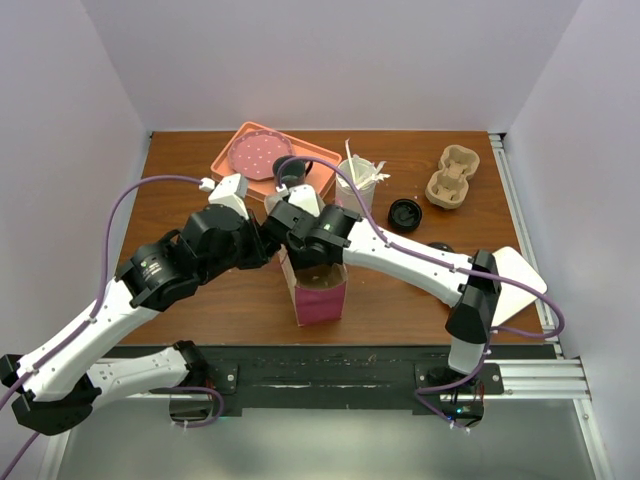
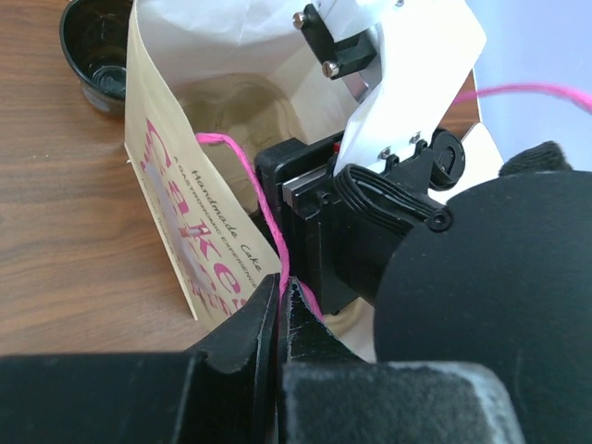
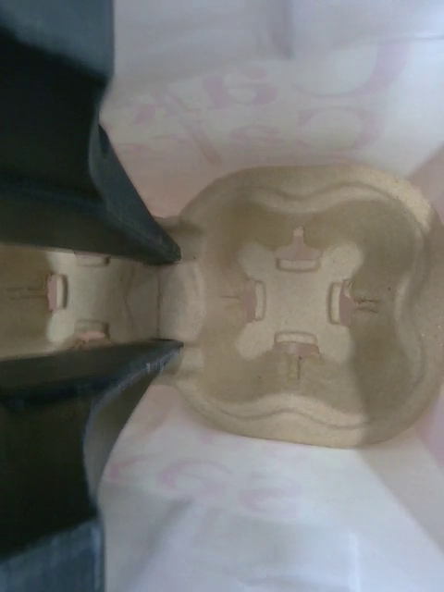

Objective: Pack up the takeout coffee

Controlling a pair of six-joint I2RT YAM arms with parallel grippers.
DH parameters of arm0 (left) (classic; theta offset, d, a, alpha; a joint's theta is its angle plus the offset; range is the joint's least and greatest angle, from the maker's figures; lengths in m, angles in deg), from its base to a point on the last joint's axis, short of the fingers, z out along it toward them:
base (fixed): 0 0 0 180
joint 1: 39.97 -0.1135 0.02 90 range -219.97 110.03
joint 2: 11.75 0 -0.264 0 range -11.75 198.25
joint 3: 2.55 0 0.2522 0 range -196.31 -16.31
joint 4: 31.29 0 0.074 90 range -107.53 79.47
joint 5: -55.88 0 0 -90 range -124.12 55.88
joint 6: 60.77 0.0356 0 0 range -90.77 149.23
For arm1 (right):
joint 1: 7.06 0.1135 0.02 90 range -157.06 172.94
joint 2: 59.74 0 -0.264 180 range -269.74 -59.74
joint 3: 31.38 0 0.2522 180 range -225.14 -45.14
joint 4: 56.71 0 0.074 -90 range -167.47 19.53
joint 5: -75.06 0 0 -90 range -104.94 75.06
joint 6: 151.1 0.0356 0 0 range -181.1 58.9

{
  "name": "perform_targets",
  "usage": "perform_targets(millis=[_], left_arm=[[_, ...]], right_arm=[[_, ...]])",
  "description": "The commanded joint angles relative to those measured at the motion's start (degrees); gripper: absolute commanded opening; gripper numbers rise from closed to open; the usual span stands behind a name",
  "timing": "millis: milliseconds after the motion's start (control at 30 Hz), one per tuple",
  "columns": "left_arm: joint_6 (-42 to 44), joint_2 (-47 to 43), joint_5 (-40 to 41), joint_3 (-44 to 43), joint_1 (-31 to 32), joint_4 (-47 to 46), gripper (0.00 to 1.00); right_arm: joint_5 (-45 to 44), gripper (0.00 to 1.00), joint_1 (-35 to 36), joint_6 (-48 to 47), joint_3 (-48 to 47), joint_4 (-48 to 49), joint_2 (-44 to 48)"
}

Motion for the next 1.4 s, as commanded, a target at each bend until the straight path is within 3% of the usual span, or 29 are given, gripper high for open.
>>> perform_targets(millis=[0,367,467,567,800,1033,1367], left_arm=[[-1.77,-0.47,0.73,0.23,-0.25,0.53,0.00],[-1.94,-0.29,0.29,-0.04,-0.25,1.06,0.02],[-1.94,-0.38,-0.23,-0.91,-0.25,1.06,0.15],[-0.80,-0.20,-1.03,-3.45,-0.25,0.88,0.38],[3.50,-0.64,-0.77,-8.47,-0.17,-0.17,0.57],[8.42,-1.00,4.06,-9.53,-0.25,1.40,0.60],[15.28,7.61,15.75,-19.89,-0.25,9.06,0.61]], right_arm=[[-1.00,0.53,0.19,0.25,2.38,4.03,2.71],[0.05,0.58,0.11,-1.68,-1.74,3.86,4.29],[1.54,0.58,0.20,-2.56,-4.81,3.77,4.64],[3.56,0.58,0.19,-3.61,-8.50,4.30,5.43],[10.60,0.58,0.11,-5.02,-13.69,7.20,8.24],[9.03,0.57,0.19,-3.97,-19.67,3.51,9.65],[-5.39,0.57,0.11,-0.46,-24.07,-6.32,14.22]])
